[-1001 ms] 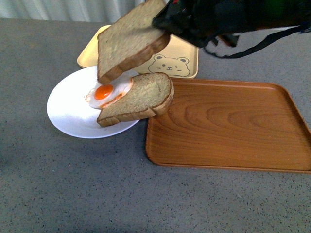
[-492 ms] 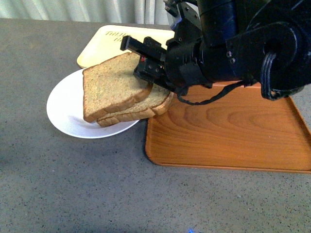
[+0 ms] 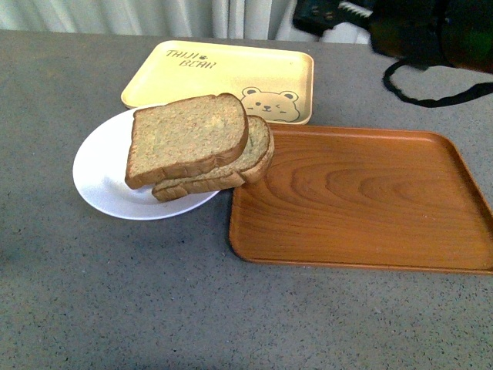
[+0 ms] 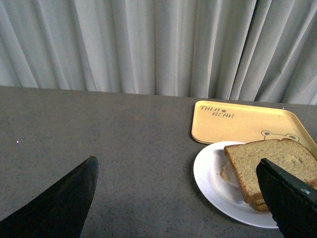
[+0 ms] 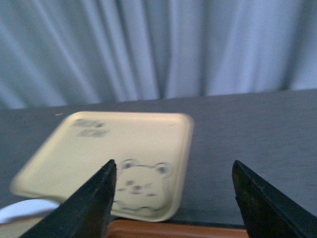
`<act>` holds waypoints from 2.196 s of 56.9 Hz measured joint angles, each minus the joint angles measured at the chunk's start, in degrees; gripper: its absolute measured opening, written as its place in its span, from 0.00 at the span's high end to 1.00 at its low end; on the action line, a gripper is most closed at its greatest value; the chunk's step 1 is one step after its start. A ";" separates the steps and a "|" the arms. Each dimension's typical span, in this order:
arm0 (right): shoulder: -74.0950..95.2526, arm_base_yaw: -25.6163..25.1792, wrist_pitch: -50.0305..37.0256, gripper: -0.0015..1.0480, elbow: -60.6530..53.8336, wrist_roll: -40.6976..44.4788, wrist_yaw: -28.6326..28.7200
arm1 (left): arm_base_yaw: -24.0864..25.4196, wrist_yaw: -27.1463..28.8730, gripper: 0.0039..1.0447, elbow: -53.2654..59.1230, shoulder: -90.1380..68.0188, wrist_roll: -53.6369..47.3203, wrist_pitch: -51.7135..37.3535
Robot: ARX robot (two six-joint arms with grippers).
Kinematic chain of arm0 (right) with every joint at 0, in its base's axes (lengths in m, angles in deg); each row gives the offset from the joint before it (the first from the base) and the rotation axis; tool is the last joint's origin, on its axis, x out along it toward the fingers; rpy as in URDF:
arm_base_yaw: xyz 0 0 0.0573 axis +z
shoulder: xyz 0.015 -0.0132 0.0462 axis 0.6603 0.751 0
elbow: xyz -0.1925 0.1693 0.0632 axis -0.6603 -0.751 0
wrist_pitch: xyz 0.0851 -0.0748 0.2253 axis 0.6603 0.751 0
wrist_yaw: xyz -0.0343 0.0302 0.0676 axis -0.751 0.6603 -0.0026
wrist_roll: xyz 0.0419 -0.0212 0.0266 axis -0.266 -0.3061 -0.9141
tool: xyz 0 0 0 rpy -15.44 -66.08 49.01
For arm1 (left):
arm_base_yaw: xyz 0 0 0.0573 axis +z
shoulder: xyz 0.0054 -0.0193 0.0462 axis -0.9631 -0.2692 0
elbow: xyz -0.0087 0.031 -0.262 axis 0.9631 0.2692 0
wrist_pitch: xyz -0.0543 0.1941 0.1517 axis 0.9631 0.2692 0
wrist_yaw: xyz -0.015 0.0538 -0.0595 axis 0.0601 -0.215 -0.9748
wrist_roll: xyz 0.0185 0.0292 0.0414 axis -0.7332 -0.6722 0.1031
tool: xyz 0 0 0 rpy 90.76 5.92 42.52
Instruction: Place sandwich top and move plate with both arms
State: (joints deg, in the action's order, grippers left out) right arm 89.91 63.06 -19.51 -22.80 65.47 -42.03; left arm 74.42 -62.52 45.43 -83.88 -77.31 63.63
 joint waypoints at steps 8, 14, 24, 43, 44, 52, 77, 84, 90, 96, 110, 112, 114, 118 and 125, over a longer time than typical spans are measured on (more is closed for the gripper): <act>-7.13 -4.07 -6.97 0.64 -11.54 6.40 0.81 | 0.00 0.04 0.08 0.00 0.00 0.00 0.00; -12.79 -6.47 -7.41 0.80 -17.16 7.89 3.23 | 0.00 0.00 0.08 0.00 0.00 0.00 0.00; -20.15 -9.73 -6.67 0.98 -24.57 8.92 6.58 | 0.00 0.02 0.08 0.00 0.00 0.00 0.00; -36.65 -14.93 0.52 0.98 -34.05 9.09 11.65 | 0.00 0.02 0.08 0.00 0.00 0.00 0.00; -37.64 -15.17 1.11 0.98 -34.45 9.09 11.80 | 0.00 0.02 0.08 0.00 0.00 0.00 0.00; -44.26 -16.52 5.64 0.98 -36.61 9.09 13.25 | 0.00 0.02 0.08 0.00 0.00 0.00 0.00; -63.82 -21.55 21.53 0.98 -39.30 9.11 18.14 | 0.00 0.02 0.08 0.00 0.00 0.00 0.00; -70.64 -21.55 27.71 0.98 -39.34 9.11 18.12 | 0.00 0.02 0.08 0.00 0.00 0.00 0.00; -74.20 -21.55 31.02 0.98 -39.34 9.11 18.14 | 0.00 0.02 0.08 0.00 0.00 0.00 0.00; -77.46 -21.55 34.10 0.98 -39.36 9.11 18.14 | 0.00 0.02 0.08 0.00 0.00 0.00 0.00; -84.00 -21.55 40.35 0.98 -39.36 9.11 18.12 | 0.00 0.02 0.08 0.00 0.00 0.00 0.00; -84.56 -21.55 40.89 0.98 -39.36 9.11 18.14 | 0.00 0.02 0.08 0.00 0.00 0.00 0.00; -85.40 -21.55 41.70 0.98 -39.36 9.11 18.12 | 0.00 0.02 0.08 0.00 0.00 0.00 0.00; -86.93 -21.55 43.19 0.98 -39.36 9.11 18.14 | 0.00 0.02 0.08 0.00 0.00 0.00 0.00; -89.33 -21.55 45.64 0.98 -39.36 9.11 18.14 | 0.00 0.02 0.08 0.00 0.00 0.00 0.00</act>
State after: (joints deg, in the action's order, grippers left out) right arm 0.58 41.51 26.13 -62.16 74.59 -23.89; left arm 74.42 -62.49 45.43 -83.88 -77.31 63.63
